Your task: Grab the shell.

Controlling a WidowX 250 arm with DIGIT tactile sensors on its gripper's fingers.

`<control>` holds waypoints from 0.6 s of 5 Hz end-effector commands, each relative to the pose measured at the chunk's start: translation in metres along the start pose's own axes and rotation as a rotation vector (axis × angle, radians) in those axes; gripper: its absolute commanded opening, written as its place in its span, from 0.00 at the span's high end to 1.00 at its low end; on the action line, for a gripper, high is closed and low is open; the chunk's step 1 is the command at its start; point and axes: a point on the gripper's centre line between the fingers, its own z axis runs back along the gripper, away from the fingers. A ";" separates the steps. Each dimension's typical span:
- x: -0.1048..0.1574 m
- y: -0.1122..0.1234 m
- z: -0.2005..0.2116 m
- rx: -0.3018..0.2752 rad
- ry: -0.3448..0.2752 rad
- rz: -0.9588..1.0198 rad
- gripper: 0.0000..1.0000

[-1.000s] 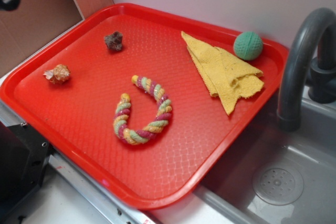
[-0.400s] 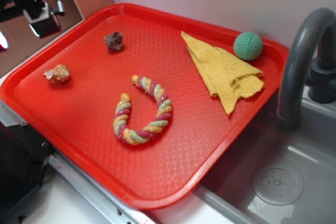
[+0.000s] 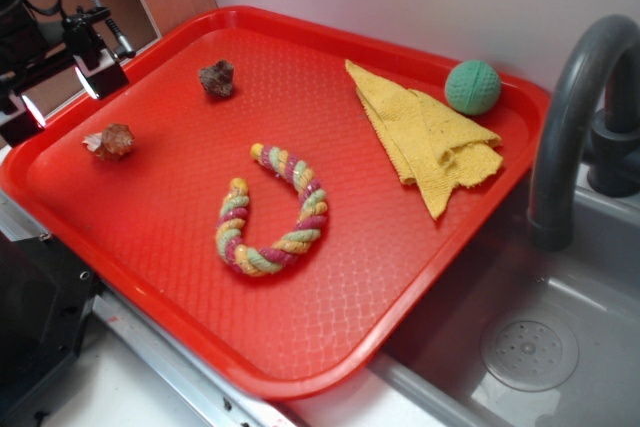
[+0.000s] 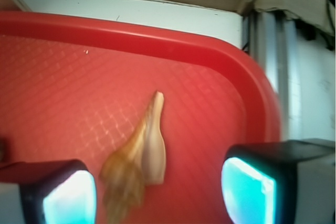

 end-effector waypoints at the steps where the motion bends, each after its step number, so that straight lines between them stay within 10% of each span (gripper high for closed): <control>1: 0.005 -0.008 -0.024 -0.065 0.068 -0.058 0.00; 3: -0.012 -0.015 -0.037 -0.129 0.185 -0.095 0.00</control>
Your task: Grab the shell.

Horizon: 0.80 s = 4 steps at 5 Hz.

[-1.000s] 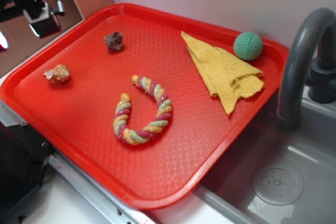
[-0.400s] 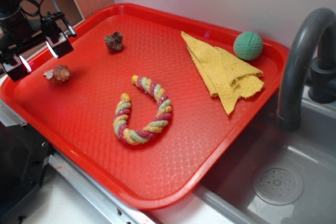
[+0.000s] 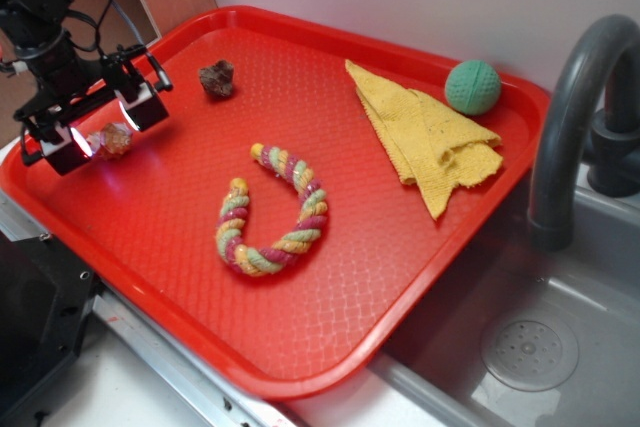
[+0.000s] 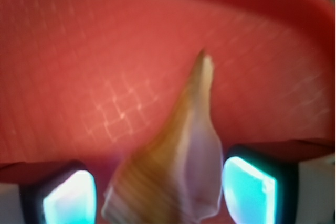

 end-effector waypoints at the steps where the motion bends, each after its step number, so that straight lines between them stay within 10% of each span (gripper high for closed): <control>1: -0.004 0.002 -0.001 -0.009 -0.009 0.003 1.00; 4: -0.004 -0.008 0.039 0.110 -0.087 -0.176 1.00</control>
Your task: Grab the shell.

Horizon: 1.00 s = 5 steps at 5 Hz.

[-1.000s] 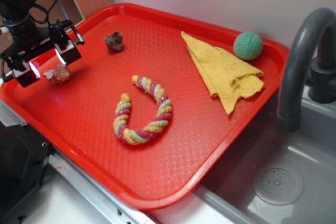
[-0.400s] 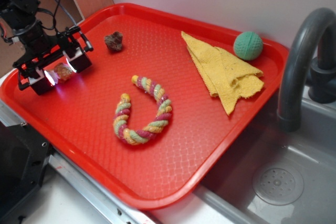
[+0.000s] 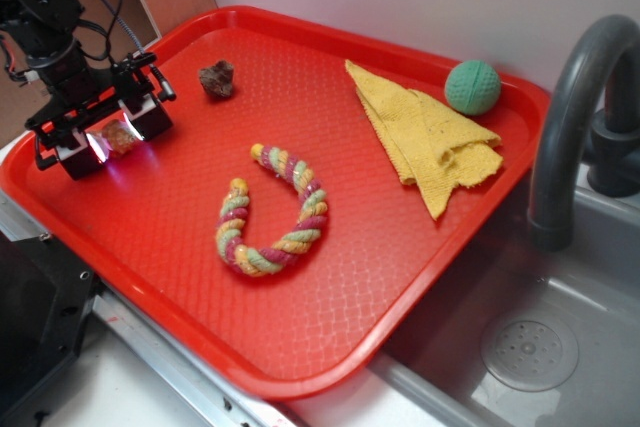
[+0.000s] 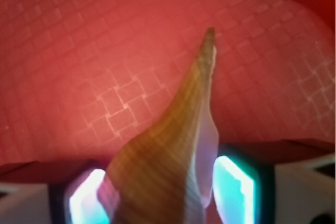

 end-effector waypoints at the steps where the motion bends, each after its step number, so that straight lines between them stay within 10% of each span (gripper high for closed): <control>1: 0.000 -0.019 0.089 0.002 -0.016 -0.385 1.00; 3: -0.048 -0.045 0.155 -0.177 0.092 -0.734 1.00; 5: -0.084 -0.043 0.191 -0.195 0.149 -0.958 1.00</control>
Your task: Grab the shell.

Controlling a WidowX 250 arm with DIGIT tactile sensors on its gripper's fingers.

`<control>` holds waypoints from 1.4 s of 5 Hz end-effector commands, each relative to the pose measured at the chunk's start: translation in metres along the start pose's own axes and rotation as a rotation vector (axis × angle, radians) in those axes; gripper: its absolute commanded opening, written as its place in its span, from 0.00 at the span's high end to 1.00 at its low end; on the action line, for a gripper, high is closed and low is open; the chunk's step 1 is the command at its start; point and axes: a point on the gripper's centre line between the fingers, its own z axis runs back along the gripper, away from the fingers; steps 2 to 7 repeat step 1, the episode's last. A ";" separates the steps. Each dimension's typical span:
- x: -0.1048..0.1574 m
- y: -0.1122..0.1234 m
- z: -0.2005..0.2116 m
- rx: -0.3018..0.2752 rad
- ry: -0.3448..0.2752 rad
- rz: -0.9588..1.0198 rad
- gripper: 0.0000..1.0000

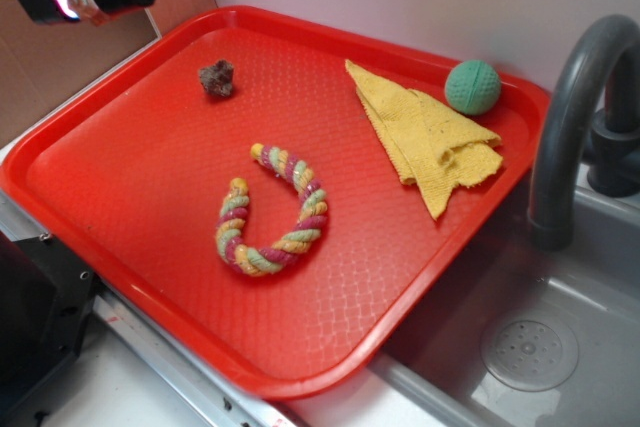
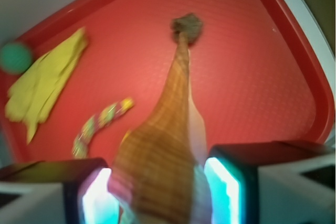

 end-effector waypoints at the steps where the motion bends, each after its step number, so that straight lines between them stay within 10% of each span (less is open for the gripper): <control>1: -0.002 0.006 0.000 -0.022 -0.007 -0.010 1.00; 7: -0.002 0.006 0.000 -0.022 -0.007 -0.010 1.00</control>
